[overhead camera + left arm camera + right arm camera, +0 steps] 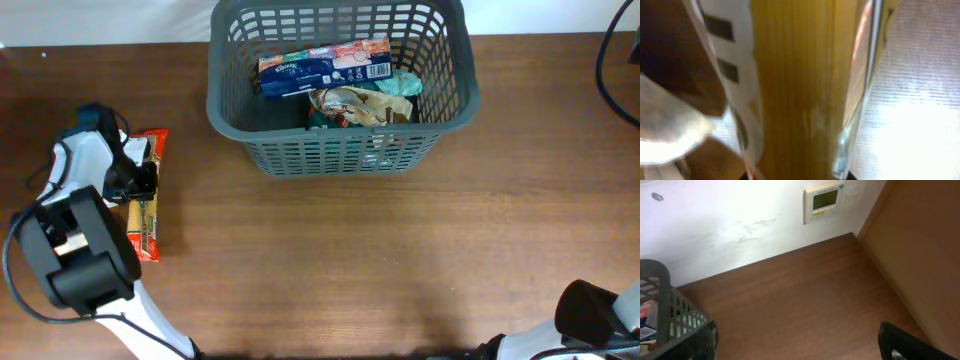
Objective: Pack container
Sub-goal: 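Grasp the San Remo spaghetti pack with the left gripper, then carry the spaghetti pack into the basket and release it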
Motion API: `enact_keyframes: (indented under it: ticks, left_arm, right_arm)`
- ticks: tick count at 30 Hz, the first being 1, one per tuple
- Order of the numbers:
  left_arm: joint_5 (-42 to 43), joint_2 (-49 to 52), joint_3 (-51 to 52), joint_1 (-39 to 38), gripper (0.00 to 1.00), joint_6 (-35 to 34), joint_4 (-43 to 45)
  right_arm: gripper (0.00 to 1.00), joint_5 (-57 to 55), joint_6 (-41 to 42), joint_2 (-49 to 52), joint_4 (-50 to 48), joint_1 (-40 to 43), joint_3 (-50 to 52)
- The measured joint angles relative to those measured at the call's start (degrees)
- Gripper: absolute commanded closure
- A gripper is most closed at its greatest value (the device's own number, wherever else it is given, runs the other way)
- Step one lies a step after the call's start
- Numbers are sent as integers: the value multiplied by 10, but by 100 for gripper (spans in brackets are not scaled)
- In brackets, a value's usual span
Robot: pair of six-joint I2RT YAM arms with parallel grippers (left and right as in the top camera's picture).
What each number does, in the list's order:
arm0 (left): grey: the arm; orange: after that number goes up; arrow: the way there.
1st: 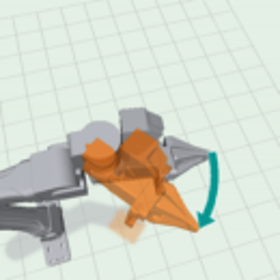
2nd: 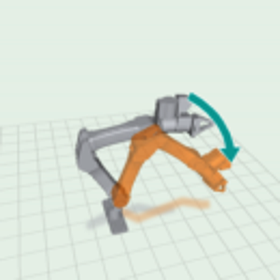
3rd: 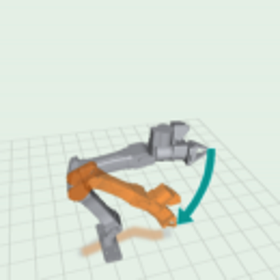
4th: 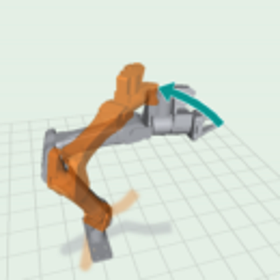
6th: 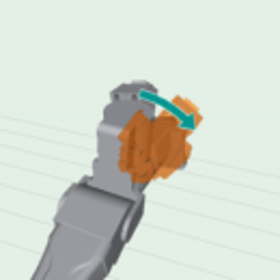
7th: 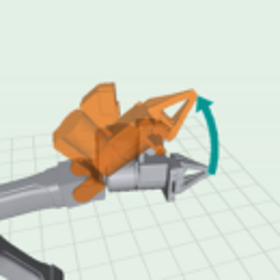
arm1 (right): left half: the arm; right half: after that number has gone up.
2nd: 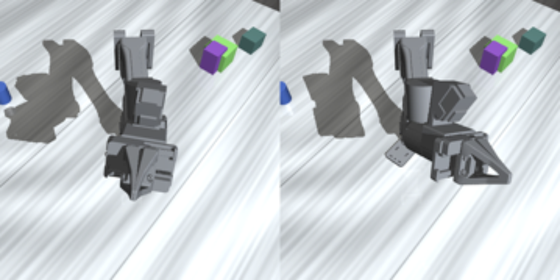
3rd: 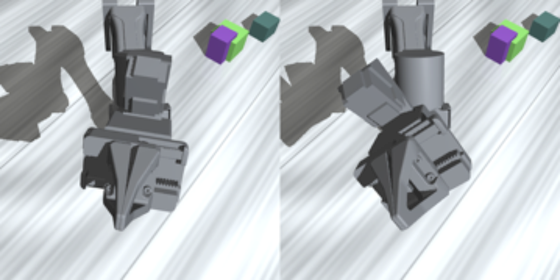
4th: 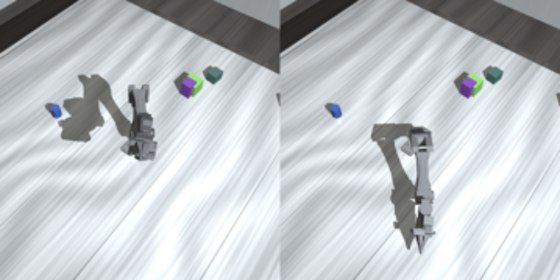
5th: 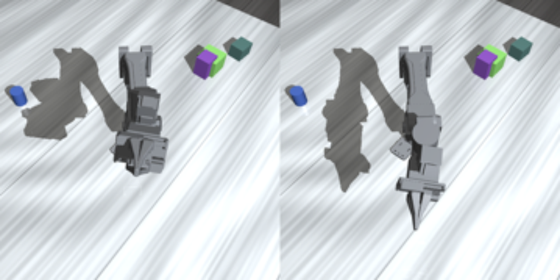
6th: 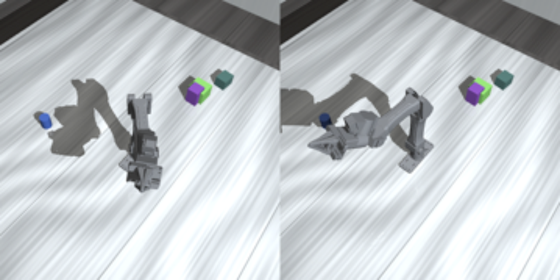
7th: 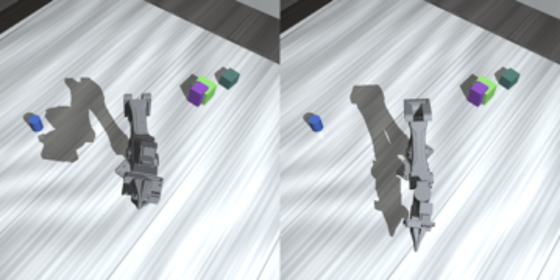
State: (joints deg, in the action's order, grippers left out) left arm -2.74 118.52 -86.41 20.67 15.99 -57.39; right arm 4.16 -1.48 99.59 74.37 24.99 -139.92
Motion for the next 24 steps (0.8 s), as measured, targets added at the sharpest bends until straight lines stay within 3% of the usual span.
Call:
enact_keyframes:
  ticks: [4,7,13,15,18,24]
  left_arm:
    - [6,34,-114,-3,98,-3,-132]
    - [9,48,-291,-13,98,-6,-215]
    - [12,48,-610,-45,98,0,-246]
    - [51,40,-750,-73,99,63,-251]
    - [94,35,-845,-116,98,157,-266]
    - [165,28,-913,-272,98,331,-243]
  right_arm:
    - [1,0,0,0,-1,0,0]
    - [1,0,0,0,1,0,0]
    - [1,0,0,0,0,0,0]
    - [1,0,0,0,0,0,0]
    - [1,0,0,0,0,0,0]
    - [1,0,0,0,0,0,0]
